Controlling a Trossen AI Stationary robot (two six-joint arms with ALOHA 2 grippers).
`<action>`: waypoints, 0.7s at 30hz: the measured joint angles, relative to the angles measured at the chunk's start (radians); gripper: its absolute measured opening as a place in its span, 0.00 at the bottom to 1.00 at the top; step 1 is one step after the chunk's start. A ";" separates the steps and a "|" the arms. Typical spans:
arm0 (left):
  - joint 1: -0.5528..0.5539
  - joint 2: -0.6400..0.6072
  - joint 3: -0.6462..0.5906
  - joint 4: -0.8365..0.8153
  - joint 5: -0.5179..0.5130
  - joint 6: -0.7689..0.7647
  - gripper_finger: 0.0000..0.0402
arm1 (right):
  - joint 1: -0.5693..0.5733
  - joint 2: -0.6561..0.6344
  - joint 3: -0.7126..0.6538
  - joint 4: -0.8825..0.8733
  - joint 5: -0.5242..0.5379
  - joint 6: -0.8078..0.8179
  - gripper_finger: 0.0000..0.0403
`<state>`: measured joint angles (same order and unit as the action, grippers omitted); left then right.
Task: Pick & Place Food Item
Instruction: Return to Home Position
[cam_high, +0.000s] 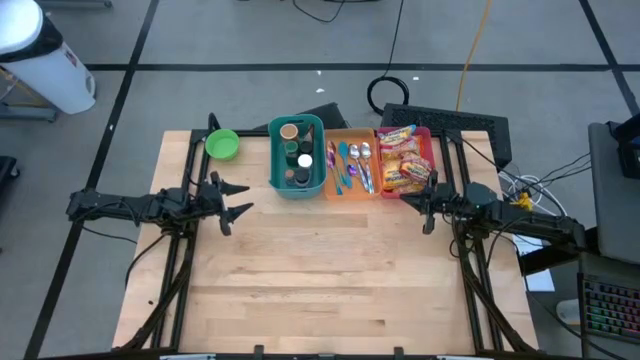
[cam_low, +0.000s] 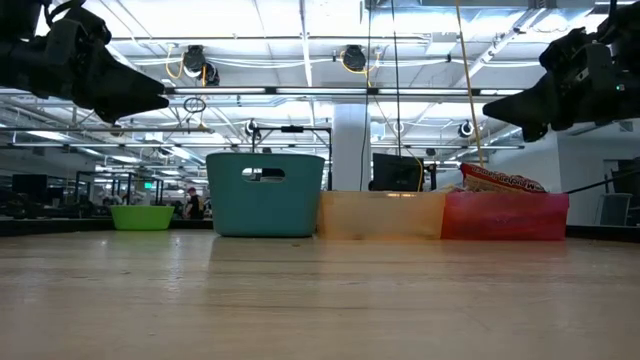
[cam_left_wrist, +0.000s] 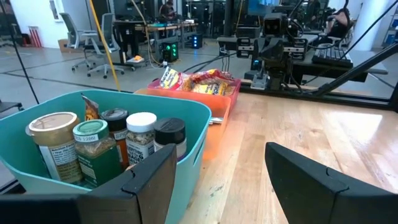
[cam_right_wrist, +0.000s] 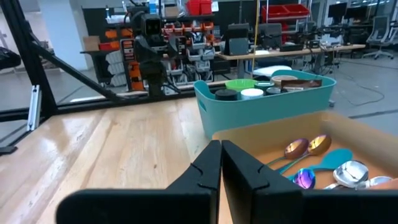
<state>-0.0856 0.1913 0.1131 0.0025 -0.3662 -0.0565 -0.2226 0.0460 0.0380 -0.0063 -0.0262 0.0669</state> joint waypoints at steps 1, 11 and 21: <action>0.000 0.000 0.000 0.000 0.000 0.000 0.63 | 0.000 0.000 0.000 0.006 -0.001 0.000 0.01; 0.000 0.000 0.000 0.000 0.001 0.000 0.63 | 0.000 0.001 -0.002 0.107 -0.004 0.000 0.01; 0.000 0.000 0.000 0.001 0.001 0.000 0.63 | 0.000 0.000 -0.003 0.115 -0.003 0.000 0.01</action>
